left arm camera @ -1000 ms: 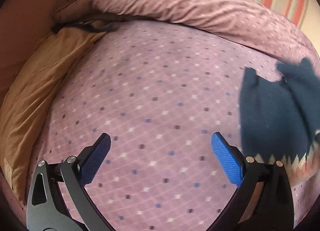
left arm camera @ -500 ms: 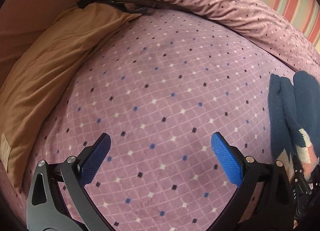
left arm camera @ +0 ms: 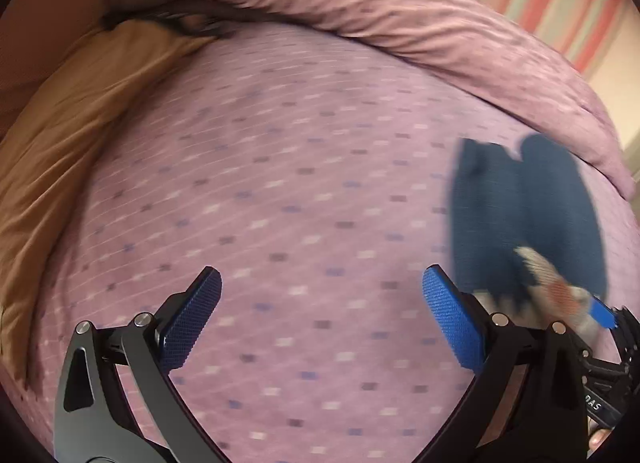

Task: Fold small clothes

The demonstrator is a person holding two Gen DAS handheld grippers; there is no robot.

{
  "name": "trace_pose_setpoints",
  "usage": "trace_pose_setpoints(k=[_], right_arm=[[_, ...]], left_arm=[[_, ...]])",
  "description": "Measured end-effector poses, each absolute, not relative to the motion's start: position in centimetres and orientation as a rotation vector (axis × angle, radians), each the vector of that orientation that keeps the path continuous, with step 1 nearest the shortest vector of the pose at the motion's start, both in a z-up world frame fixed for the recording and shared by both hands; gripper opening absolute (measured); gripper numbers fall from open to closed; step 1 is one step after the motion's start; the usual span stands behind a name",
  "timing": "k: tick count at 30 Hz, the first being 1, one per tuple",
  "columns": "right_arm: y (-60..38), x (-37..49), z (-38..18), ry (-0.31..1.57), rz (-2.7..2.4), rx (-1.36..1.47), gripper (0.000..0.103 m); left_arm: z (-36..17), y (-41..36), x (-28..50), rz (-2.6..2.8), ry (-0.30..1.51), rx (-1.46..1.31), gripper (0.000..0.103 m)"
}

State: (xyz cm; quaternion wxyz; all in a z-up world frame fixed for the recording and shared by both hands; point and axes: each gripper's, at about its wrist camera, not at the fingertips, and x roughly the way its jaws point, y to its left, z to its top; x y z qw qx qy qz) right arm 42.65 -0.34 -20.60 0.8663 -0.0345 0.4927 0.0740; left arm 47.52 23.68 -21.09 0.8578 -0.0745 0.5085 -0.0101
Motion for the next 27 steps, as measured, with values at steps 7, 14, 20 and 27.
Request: trace_pose_setpoints(k=[7, 14, 20, 27], right_arm=[[-8.3, 41.4, -17.5, 1.014, 0.124, 0.048, 0.082], [-13.4, 41.4, -17.7, 0.994, 0.003, 0.068, 0.082], [-14.6, 41.6, -17.6, 0.983, -0.012, 0.078, 0.082], [-15.9, 41.6, -17.9, 0.980, -0.031, 0.100, 0.082]], left_arm=[[-19.0, 13.0, 49.3, -0.296, 1.055, -0.107, 0.100], [-22.3, 5.8, 51.1, -0.507, 1.152, -0.098, 0.100], [-24.0, 3.4, 49.6, -0.619, 1.136, -0.073, 0.100], [-25.3, 2.9, 50.2, -0.603, 1.161, -0.065, 0.070]])
